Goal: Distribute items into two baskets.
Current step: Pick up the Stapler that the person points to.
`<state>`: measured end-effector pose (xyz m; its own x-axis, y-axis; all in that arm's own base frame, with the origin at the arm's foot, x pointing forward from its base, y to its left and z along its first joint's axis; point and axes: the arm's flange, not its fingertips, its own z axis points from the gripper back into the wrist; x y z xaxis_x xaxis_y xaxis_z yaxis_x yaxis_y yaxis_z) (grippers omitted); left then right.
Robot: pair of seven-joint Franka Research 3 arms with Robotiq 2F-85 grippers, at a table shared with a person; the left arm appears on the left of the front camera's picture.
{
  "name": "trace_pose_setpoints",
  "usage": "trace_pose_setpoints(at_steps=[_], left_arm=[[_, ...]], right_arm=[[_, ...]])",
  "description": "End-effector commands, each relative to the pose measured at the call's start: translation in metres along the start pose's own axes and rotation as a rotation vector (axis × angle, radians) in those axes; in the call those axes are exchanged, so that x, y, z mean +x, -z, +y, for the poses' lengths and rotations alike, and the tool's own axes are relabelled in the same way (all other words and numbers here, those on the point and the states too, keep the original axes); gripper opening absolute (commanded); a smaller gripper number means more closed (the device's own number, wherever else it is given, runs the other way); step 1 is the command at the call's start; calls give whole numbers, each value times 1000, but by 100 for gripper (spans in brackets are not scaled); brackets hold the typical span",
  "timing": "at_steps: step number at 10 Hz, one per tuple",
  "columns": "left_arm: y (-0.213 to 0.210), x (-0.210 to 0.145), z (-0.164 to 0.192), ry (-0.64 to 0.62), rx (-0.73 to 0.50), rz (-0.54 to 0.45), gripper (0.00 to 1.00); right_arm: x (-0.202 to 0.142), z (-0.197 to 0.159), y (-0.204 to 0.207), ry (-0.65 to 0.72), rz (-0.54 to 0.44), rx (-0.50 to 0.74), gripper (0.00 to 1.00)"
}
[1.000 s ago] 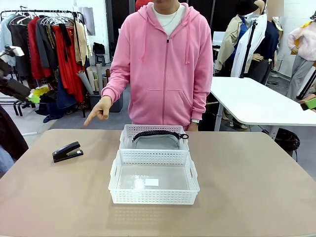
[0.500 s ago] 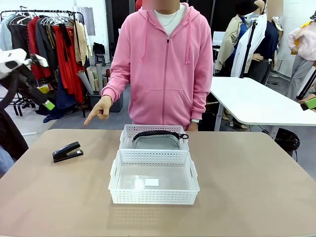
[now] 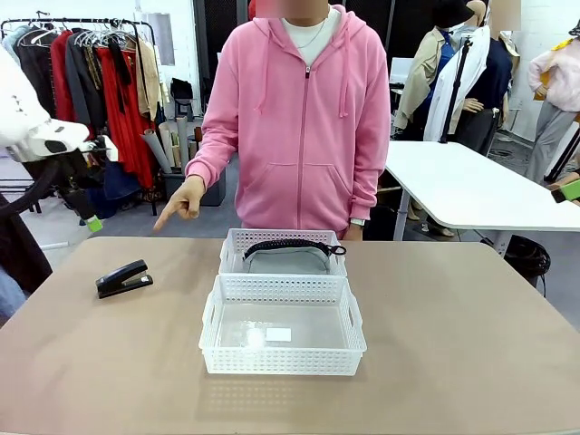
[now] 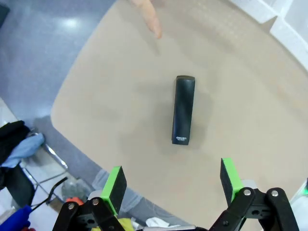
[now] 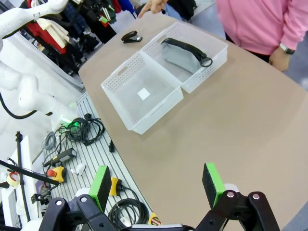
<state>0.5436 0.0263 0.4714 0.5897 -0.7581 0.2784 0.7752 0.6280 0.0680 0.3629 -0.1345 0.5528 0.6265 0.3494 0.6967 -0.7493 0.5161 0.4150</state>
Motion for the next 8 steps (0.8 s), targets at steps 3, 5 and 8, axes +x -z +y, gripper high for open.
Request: trace_pose_setpoints(at_steps=[3, 5, 8], left_arm=[[5, 5, 0, 15, -4, 20, 100], [5, 5, 0, 15, -4, 20, 100], [5, 5, 0, 15, -4, 20, 100]], right_arm=[[0, 1, 1, -24, -33, 11, 100], [0, 1, 1, -24, -33, 11, 100], [0, 1, 1, -24, -33, 11, 100]])
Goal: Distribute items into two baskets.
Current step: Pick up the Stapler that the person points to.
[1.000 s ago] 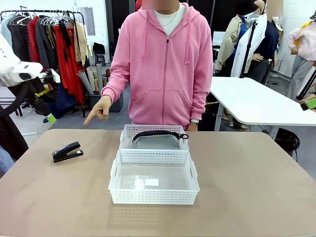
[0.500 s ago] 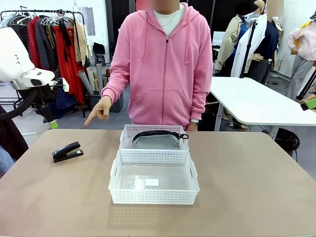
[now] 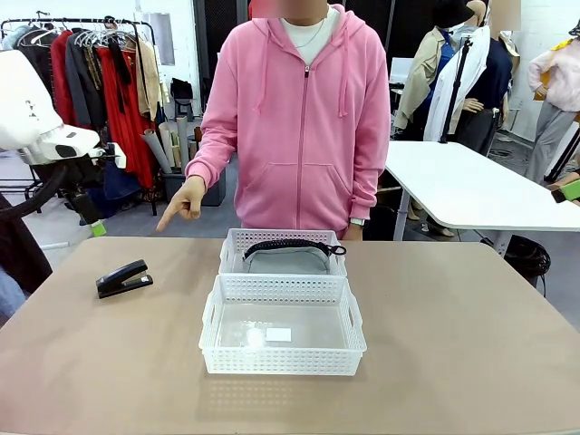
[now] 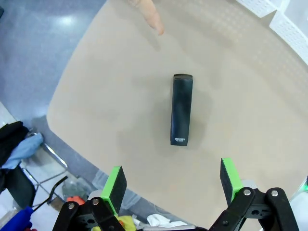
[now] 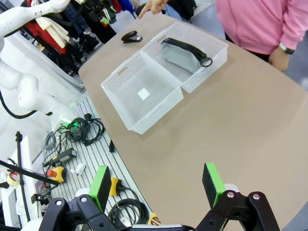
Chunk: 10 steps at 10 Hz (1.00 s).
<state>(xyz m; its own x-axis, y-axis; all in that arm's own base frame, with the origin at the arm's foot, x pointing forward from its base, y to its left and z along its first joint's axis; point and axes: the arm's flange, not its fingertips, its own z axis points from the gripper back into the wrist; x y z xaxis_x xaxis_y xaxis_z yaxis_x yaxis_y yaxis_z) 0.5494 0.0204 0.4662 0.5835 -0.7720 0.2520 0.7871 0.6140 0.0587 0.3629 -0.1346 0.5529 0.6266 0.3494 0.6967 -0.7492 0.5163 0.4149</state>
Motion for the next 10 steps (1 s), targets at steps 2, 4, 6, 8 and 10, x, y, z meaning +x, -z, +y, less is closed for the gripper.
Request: trace_pose_setpoints(at_steps=[2, 4, 6, 8, 10], left_arm=[[8, 12, 7, 35, 22, 7, 100], [24, 25, 12, 144, 5, 25, 100], [49, 32, 15, 235, 12, 39, 100], [69, 37, 22, 261, -26, 103, 100], [87, 43, 28, 300, -17, 139, 100]], right_arm=[[0, 1, 2, -24, -33, 11, 100], [0, 1, 2, -24, -33, 11, 100], [0, 1, 2, -24, -33, 11, 100], [0, 1, 2, -24, -33, 11, 100], [0, 1, 2, -24, -33, 11, 100]])
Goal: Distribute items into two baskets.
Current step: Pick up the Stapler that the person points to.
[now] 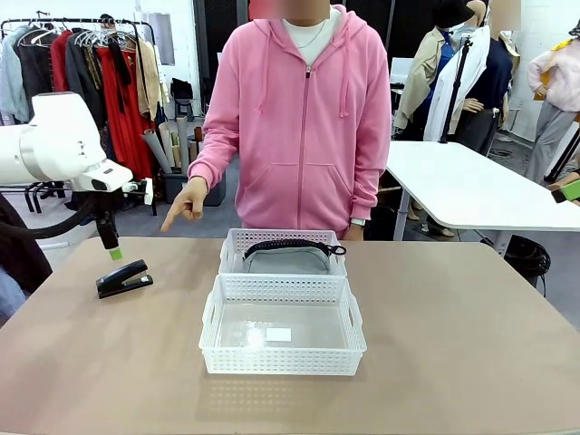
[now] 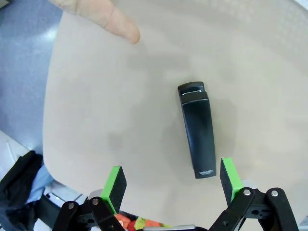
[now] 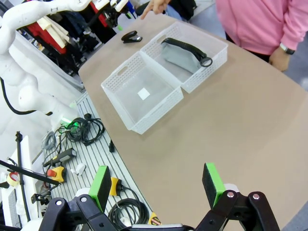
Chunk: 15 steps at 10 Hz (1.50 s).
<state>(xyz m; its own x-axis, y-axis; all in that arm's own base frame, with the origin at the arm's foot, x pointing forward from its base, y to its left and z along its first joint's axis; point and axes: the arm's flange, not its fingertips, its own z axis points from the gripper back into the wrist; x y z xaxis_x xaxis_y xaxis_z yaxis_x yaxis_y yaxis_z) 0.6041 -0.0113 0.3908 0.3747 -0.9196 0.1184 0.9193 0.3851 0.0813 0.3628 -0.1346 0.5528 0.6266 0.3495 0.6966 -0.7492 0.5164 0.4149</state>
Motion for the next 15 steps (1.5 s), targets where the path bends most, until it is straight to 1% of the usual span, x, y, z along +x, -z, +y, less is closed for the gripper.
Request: trace_pose_setpoints(at_steps=[1, 3, 5, 8, 9, 15], left_arm=[[4, 5, 13, 59, 3, 26, 100], [17, 10, 13, 81, -40, 17, 100], [27, 13, 8, 89, -70, 28, 100], [40, 14, 1, 100, -74, 30, 100], [48, 15, 2, 109, -92, 23, 100], [74, 8, -2, 88, -98, 23, 100]], right_arm=[[0, 1, 2, -24, -33, 11, 100], [0, 1, 2, -24, -33, 11, 100], [0, 1, 2, -24, -33, 11, 100], [0, 1, 2, -24, -33, 11, 100], [0, 1, 2, -24, -33, 11, 100], [0, 1, 2, -24, -33, 11, 100]])
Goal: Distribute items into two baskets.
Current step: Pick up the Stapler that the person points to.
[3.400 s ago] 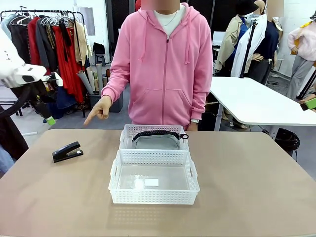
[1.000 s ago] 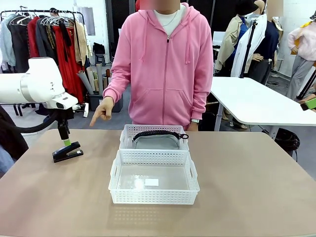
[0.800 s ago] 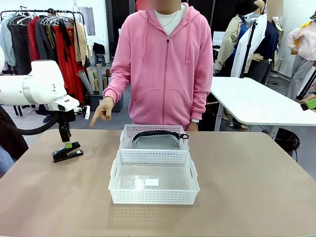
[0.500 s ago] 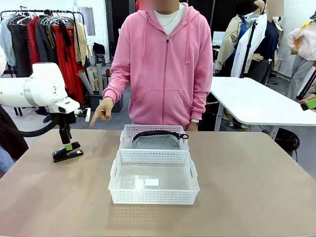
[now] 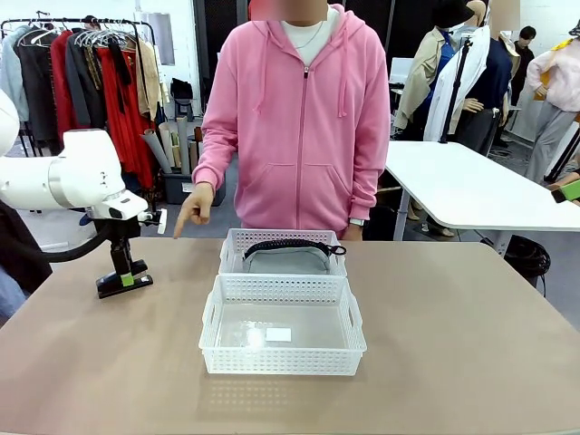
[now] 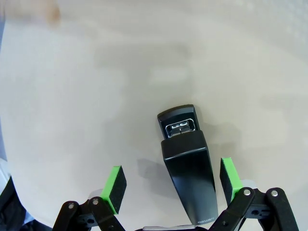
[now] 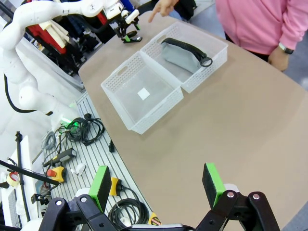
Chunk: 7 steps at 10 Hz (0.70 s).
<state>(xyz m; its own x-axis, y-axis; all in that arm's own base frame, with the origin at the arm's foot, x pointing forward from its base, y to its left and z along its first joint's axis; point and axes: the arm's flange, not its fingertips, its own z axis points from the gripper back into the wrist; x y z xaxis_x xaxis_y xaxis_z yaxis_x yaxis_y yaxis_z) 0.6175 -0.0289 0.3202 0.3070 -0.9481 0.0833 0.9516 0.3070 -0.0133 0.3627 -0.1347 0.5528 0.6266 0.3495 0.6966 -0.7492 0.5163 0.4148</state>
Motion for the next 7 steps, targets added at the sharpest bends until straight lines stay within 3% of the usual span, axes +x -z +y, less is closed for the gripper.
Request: trace_pose_setpoints(at_steps=[1, 3, 4, 7], left_arm=[[2, -4, -3, 24, -5, -6, 100], [4, -3, -4, 30, -21, 8, 100], [5, -3, -5, 36, -21, 17, 85], [7, -2, -6, 43, -44, 39, 25]], right_arm=[[0, 1, 2, -24, -33, 11, 100], [0, 1, 2, -24, -33, 11, 100], [0, 1, 2, -24, -33, 11, 100], [0, 1, 2, -24, -33, 11, 100]])
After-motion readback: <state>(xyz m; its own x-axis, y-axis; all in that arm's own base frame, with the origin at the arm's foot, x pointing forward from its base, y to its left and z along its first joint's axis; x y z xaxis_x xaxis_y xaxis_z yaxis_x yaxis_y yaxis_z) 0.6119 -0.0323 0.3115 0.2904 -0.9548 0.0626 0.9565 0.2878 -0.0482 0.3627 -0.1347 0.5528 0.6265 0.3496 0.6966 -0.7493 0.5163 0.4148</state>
